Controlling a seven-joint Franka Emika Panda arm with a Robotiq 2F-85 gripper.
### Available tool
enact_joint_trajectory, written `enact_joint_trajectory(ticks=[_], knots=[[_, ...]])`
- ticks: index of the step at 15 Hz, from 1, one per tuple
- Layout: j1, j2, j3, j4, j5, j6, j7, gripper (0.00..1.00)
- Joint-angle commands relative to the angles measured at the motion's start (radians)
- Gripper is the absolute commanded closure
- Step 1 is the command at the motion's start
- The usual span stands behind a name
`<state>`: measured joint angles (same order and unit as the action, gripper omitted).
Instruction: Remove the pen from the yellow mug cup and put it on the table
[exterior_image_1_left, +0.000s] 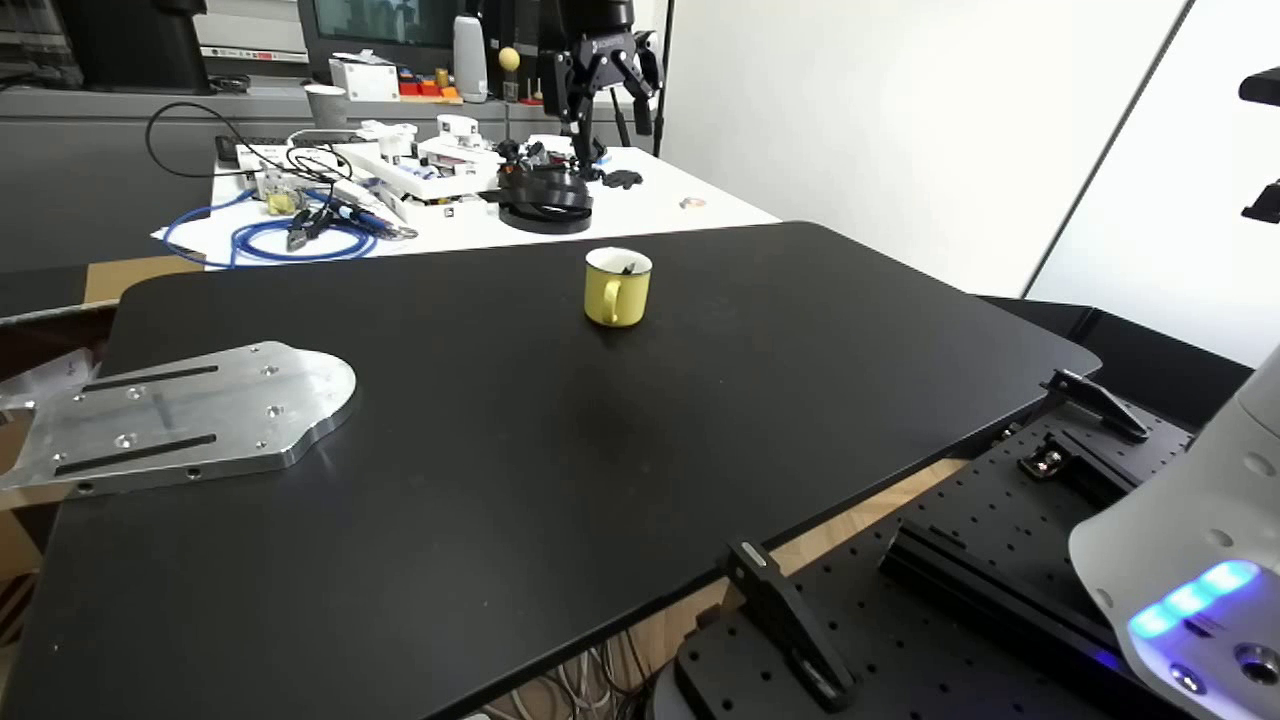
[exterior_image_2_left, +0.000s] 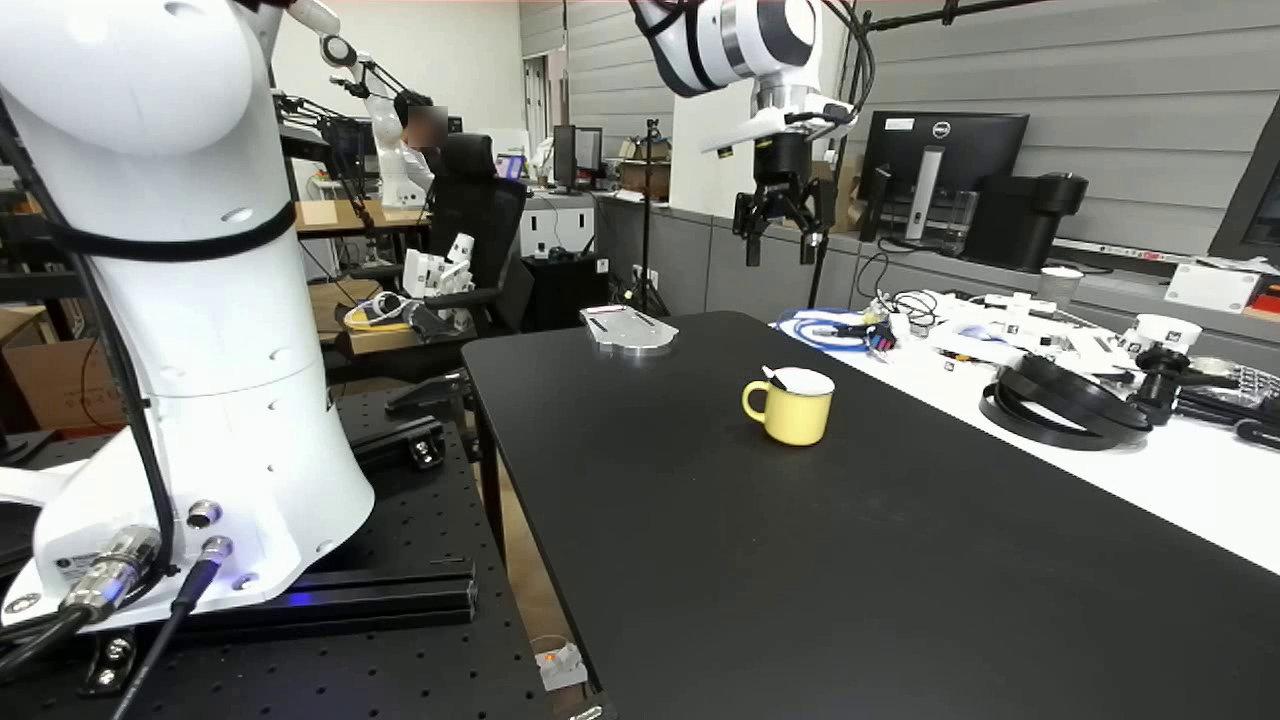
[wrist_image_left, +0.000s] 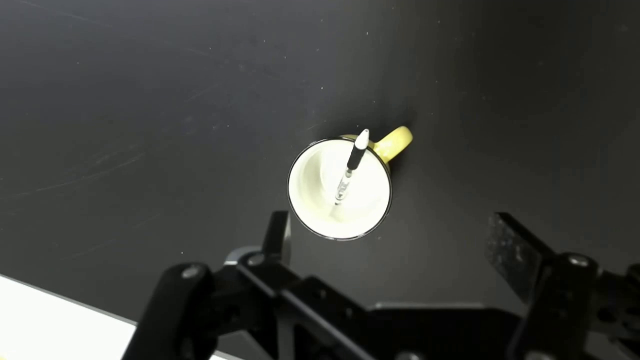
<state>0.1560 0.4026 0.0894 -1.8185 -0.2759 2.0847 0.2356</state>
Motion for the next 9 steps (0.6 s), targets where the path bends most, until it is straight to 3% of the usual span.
enact_joint_trajectory(ticks=[1,9], knots=[[0.008,0.026,-0.03,-0.02,-0.001,0.071,0.006,0.0],[-0.003,0.09,-0.062,-0.053,0.028,0.165,-0.004,0.0]])
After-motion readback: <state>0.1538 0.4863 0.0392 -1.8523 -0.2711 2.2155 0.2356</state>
